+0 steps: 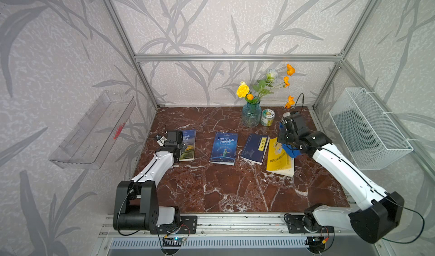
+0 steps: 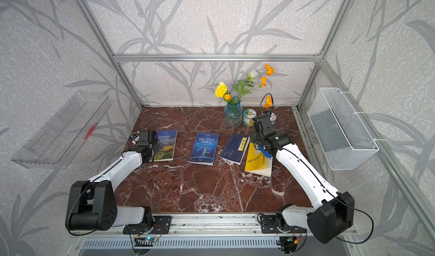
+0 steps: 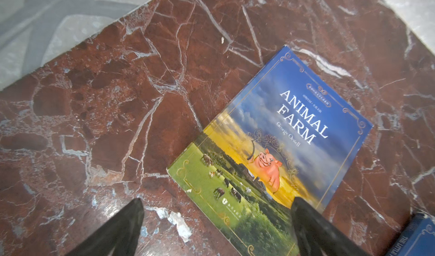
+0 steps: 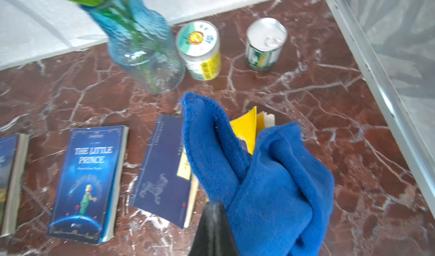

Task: Wipe the cover of the book
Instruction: Pick up the cleaning item at the center of the board.

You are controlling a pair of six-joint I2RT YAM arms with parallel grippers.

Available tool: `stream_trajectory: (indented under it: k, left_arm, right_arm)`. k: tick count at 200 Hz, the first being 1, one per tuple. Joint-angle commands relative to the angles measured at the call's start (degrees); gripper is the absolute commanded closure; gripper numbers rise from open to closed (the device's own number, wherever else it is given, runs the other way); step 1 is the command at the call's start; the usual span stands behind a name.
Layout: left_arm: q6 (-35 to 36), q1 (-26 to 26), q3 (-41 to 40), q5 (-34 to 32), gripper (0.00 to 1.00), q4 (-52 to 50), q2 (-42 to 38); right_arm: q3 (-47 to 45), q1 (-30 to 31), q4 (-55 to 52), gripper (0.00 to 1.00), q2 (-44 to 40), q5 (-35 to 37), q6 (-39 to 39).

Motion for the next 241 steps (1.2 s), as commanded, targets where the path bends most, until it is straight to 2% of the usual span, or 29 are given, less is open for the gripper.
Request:
stream_trajectory:
  k: [1, 23, 41, 68, 88, 104, 119, 154, 175, 201, 223, 241]
  left_arm:
    - [-0.6, 0.5, 1.8, -0.9, 0.03, -2.7, 2.8]
    - [-0.4, 0.8, 2.9, -1.5, 0.03, -4.0, 4.7]
    - [-0.1, 1.1, 3.4, -1.4, 0.03, -4.8, 5.0]
    - [0.8, 1.3, 3.0, -0.6, 0.03, -4.5, 4.2]
    - [1.2, 1.2, 2.8, 0.5, 0.03, -4.2, 3.7]
    - [2.2, 1.2, 3.9, 4.6, 0.03, -4.9, 3.5]
    - [3.3, 1.1, 4.0, 10.7, 0.09, -3.3, 3.1]
    - [2.8, -0.6, -0.4, 24.0, 0.17, 6.5, -1.2]
    - [2.5, -5.8, -1.4, 24.5, 0.18, 10.1, -3.4]
    - [0.5, -16.9, 0.4, 24.3, 0.19, 14.1, -2.0]
    - [-2.0, -26.7, 3.4, 25.2, 0.20, 19.6, 3.5]
    - [-2.9, -33.6, 7.6, 25.5, 0.20, 22.9, 9.2]
  right_arm:
    - [6.8, 6.4, -4.2, 1.00, 4.4, 2.5, 0.2]
    - [12.6, 10.9, -5.9, 1.00, 7.3, 4.8, -0.6]
    - [15.6, 13.2, -6.6, 1.00, 8.7, 10.0, -2.5]
    - [19.3, 12.2, -10.1, 1.00, 7.7, 16.6, -4.1]
    - [18.2, 8.8, -10.6, 1.00, 4.0, 15.6, -4.3]
    - [15.4, 5.6, -10.6, 1.00, 0.7, 14.5, -4.6]
    - [13.2, 2.7, -11.6, 1.00, -2.1, 14.2, -5.1]
    - [13.7, -4.2, -15.7, 1.00, -7.7, 12.8, -8.0]
    - [16.1, -6.6, -17.8, 1.00, -9.5, 9.4, -9.1]
    - [19.9, -6.7, -21.0, 1.00, -9.2, 4.1, -9.1]
    - [19.4, -7.3, -22.0, 1.00, -10.0, 3.7, -8.8]
    - [17.1, -10.9, -22.3, 1.00, -11.3, 1.4, -8.1]
